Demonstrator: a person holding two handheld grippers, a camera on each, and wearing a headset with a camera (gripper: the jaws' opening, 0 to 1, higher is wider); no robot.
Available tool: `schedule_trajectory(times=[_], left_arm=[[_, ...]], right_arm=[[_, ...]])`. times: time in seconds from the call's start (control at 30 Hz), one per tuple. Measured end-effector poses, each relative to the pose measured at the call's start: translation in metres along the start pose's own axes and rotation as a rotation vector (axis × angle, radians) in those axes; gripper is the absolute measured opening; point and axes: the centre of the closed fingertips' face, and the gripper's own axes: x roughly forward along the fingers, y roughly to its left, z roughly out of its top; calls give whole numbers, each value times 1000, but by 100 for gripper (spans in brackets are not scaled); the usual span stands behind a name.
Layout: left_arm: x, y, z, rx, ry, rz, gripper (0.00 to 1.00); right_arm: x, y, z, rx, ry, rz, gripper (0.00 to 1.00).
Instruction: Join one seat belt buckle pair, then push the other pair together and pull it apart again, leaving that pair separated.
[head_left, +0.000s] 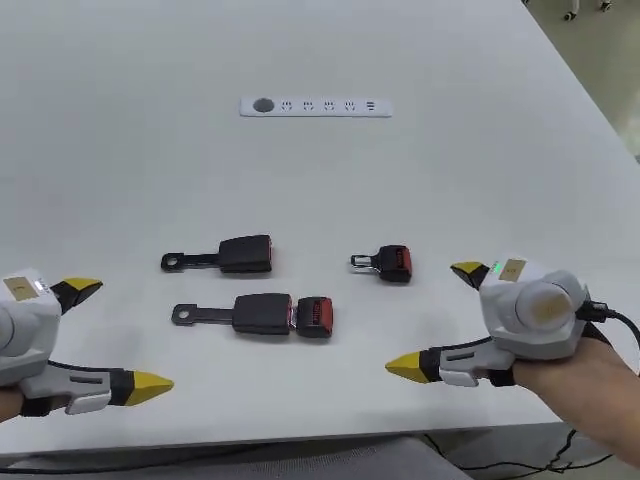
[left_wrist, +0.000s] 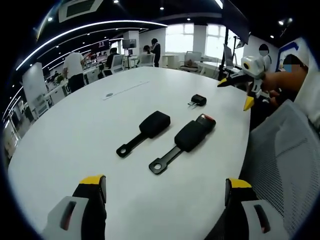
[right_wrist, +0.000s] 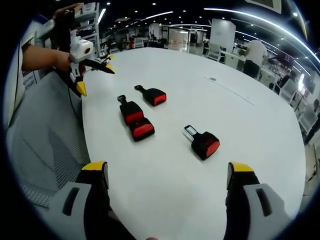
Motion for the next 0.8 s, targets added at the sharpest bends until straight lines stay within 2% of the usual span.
schedule_trajectory(times=[0.13, 0.17, 0.23, 0.37, 0.67, 0.8], left_arm=[[1, -1, 1, 5, 8, 2, 100], [1, -1, 1, 4, 8, 1, 100], [1, 0, 1, 4, 9, 0, 100], [1, 1, 1, 4, 5, 3, 100], [1, -1, 1, -1, -1, 6, 100], [0, 1, 2, -2, -5, 15, 100]], right_arm=[[5, -3, -4, 8, 4, -2, 99], [2, 0, 1, 9, 2, -3, 99], [5, -1, -1, 8, 0, -3, 99], [3, 3, 5, 10, -1, -1, 99], [4, -3, 7, 9, -1, -9, 99], [-2, -8, 7, 15, -3, -12, 99]])
